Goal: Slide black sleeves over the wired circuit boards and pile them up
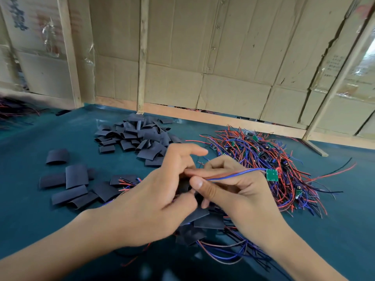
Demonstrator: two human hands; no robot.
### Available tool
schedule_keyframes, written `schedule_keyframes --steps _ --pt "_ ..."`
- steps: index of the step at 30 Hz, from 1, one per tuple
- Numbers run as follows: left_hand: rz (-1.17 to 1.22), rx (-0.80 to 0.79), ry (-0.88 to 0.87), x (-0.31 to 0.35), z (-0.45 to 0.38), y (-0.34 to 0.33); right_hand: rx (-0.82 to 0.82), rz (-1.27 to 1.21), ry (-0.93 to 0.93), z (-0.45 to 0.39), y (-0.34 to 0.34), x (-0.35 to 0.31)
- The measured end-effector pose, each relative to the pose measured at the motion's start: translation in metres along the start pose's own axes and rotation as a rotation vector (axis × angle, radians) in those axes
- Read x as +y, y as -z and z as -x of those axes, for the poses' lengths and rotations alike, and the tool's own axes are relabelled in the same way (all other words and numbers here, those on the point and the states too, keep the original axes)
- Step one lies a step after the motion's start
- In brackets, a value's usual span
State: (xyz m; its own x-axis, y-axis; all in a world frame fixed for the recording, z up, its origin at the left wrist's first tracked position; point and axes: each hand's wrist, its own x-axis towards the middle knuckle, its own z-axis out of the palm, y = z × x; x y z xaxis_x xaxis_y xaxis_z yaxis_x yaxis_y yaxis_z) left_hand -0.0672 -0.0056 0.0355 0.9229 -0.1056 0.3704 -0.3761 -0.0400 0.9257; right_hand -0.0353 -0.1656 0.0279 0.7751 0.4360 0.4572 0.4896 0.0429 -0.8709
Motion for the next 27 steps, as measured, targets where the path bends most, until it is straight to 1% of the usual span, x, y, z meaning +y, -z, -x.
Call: schedule_keyframes --steps 1,2,3,4,6,7,9,10,11,13,14,16,18,19,21,22,24,26,27 --pt "0.049 -0.041 0.04 -0.009 -0.002 0.001 -0.002 0.014 -0.002 0.0 0.001 -0.001" --pt "0.045 -0.02 0.062 -0.01 -0.003 0.004 -0.002 0.018 -0.006 -0.001 0.004 -0.002" --pt "0.148 -0.039 0.134 -0.008 -0.005 0.005 0.005 -0.001 -0.018 -0.003 0.007 -0.003" --pt "0.258 -0.058 0.15 -0.007 -0.009 0.006 0.017 -0.03 -0.032 -0.004 0.01 -0.003" --pt "0.398 -0.159 0.12 -0.012 -0.011 0.012 0.038 -0.058 -0.037 -0.007 0.015 -0.003" --pt "0.426 -0.203 0.085 -0.011 -0.009 0.014 0.039 -0.076 -0.034 -0.007 0.016 -0.003" --pt "0.45 -0.19 0.089 -0.013 -0.007 0.017 0.031 -0.126 -0.038 -0.008 0.016 -0.003" --pt "0.408 -0.164 0.091 -0.012 -0.008 0.017 0.029 -0.136 -0.04 -0.008 0.015 -0.004" --pt "0.306 -0.134 0.073 -0.011 -0.008 0.019 0.028 -0.134 -0.041 -0.008 0.015 -0.004" --pt "0.049 -0.088 -0.014 -0.007 -0.007 0.019 0.019 -0.11 -0.034 -0.007 0.013 -0.006" --pt "-0.008 -0.077 -0.046 -0.005 -0.005 0.019 0.012 -0.096 -0.03 -0.006 0.012 -0.006" --pt "-0.017 -0.035 -0.072 -0.003 -0.003 0.017 0.002 -0.083 -0.026 -0.004 0.008 -0.005" --pt "0.009 -0.013 -0.06 0.001 -0.002 0.016 -0.011 -0.133 -0.051 -0.004 0.005 -0.006" --pt "0.031 -0.006 -0.054 0.002 -0.002 0.017 -0.022 -0.201 -0.094 -0.005 0.005 -0.006" --pt "0.096 0.007 -0.032 0.002 -0.004 0.02 -0.035 -0.414 -0.253 -0.009 0.008 -0.007" --pt "0.118 0.014 -0.024 0.003 -0.005 0.021 -0.011 -0.527 -0.342 -0.011 0.011 -0.007" --pt "0.131 0.034 -0.018 0.004 -0.006 0.023 0.099 -0.703 -0.46 -0.014 0.016 -0.006" --pt "0.136 0.058 -0.004 0.003 -0.007 0.025 0.218 -0.793 -0.498 -0.017 0.021 -0.005" --pt "0.135 0.065 0.005 0.002 -0.007 0.025 0.253 -0.798 -0.51 -0.018 0.022 -0.004"
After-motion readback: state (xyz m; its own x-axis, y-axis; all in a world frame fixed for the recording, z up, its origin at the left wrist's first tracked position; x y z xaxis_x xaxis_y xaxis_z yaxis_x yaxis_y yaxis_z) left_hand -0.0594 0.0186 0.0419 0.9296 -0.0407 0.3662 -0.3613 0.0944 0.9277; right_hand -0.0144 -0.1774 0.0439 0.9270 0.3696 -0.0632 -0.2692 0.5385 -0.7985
